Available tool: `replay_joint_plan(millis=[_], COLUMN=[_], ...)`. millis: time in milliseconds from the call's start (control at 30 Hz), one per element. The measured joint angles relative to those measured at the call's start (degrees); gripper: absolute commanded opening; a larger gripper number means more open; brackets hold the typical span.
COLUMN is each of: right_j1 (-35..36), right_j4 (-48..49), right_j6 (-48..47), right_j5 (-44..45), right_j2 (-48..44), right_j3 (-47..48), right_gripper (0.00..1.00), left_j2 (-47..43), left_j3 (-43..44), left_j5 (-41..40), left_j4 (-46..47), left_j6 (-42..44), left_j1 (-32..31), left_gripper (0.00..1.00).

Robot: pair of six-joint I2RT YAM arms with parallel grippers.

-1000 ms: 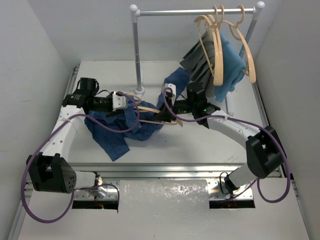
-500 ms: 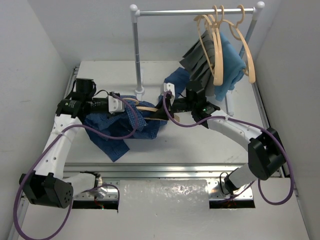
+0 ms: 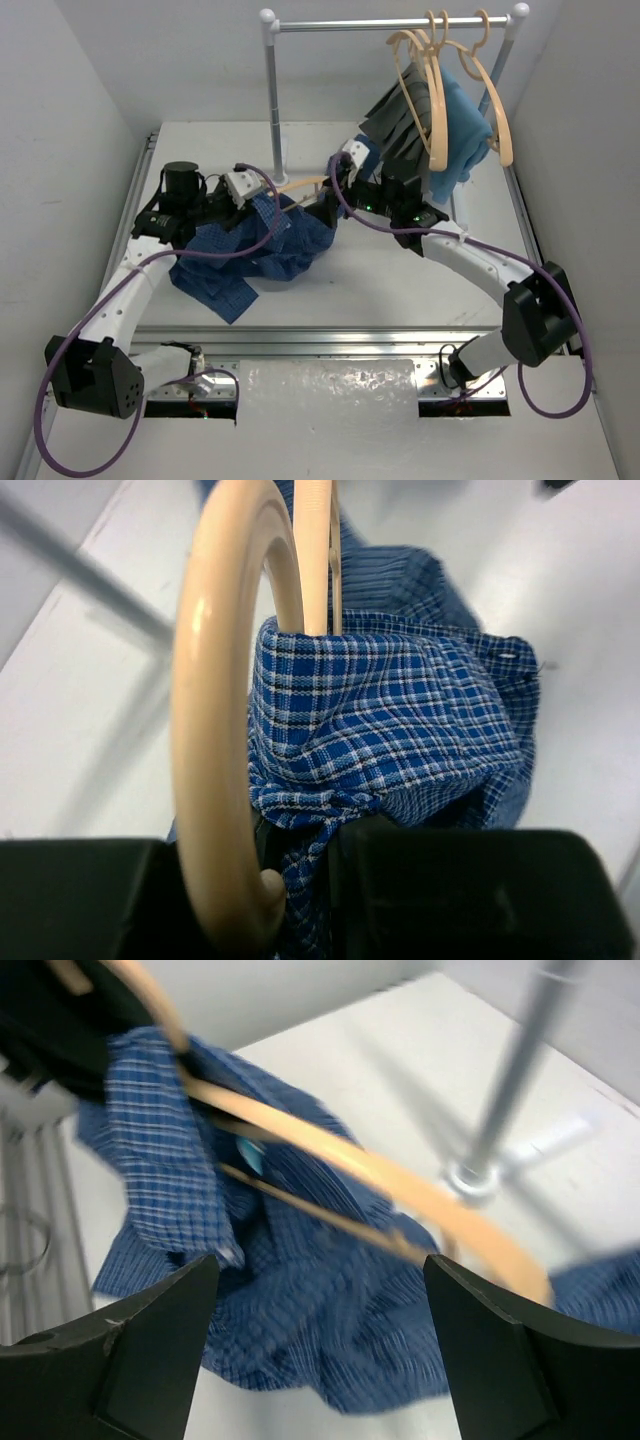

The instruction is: Place the shirt on the hanger

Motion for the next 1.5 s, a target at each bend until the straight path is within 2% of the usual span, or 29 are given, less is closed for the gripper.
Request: replay_joint_plan(millis=[133, 200, 267, 367, 533, 667, 767, 800, 900, 933, 1067, 1200, 1367, 1500], right_j1=[-1.55, -1.75, -1.57, -0.61, 1.49, 3.43, 4.63, 4.9, 5.18, 5.18, 4.96, 2.54, -3.54, -6.34], right_j4=[0.02, -0.02, 0.26, 1.73, 4.31, 3.74, 4.22, 4.85, 6.95, 7.65, 6.75, 6.73, 6.71, 6.58], right_j6=[5.7, 8.15, 11.52, 16.5, 24.63, 27.56, 29.44, 30.16, 32.37, 33.11, 35.23, 36.76, 38.45, 39.06], right_j5=[7.39, 10.6, 12.39, 12.72, 12.28, 12.83, 12.72, 12.48, 11.02, 10.69, 11.23, 12.46, 11.96, 10.29], right_j2=[-2.32, -4.04, -4.83, -2.6, 6.78, 13.09, 16.39, 17.11, 19.41, 20.15, 21.86, 20.59, 16.81, 14.73], right_j3=[-2.34, -4.28, -5.51, -5.22, -3.8, -2.34, -0.74, -0.59, -0.55, -0.52, -0.39, -1.86, -3.69, -4.46], right_gripper=[0.83, 0.7, 0.63, 0.63, 0.64, 0.67, 0.63, 0.48, 0.19, 0.0, 0.0, 0.0, 0.0, 0.0], left_j2=[-0.81, -1.25, -1.49, -1.6, -1.97, -2.43, -2.47, -2.47, -2.47, -2.49, -2.49, -2.71, -4.94, -5.64], left_j3=[-0.68, -0.72, -0.72, -0.72, -0.72, -0.72, -0.72, -0.72, -0.72, -0.72, -0.59, 1.01, 1.97, 2.34], left_j5=[-6.88, -8.72, -9.66, -10.19, -10.54, -10.71, -10.71, -10.73, -10.91, -11.15, -11.98, -7.5, 2.82, 6.99], left_j4=[2.43, 2.84, 2.99, 3.02, 3.02, 2.99, 2.97, 2.97, 3.02, 3.06, 3.02, 0.11, -9.09, -15.39], left_j6=[-4.04, -5.38, -6.38, -7.69, -9.46, -10.19, -10.64, -10.82, -11.26, -11.56, -12.81, -12.22, -4.35, 1.09], left_j1=[0.28, 0.28, 0.28, 0.31, 0.31, 0.31, 0.31, 0.31, 0.31, 0.31, 1.07, 4.94, 8.31, 8.5], left_gripper=[0.0, 0.0, 0.0, 0.0, 0.0, 0.0, 0.0, 0.0, 0.0, 0.0, 0.0, 0.0, 0.0, 0.0])
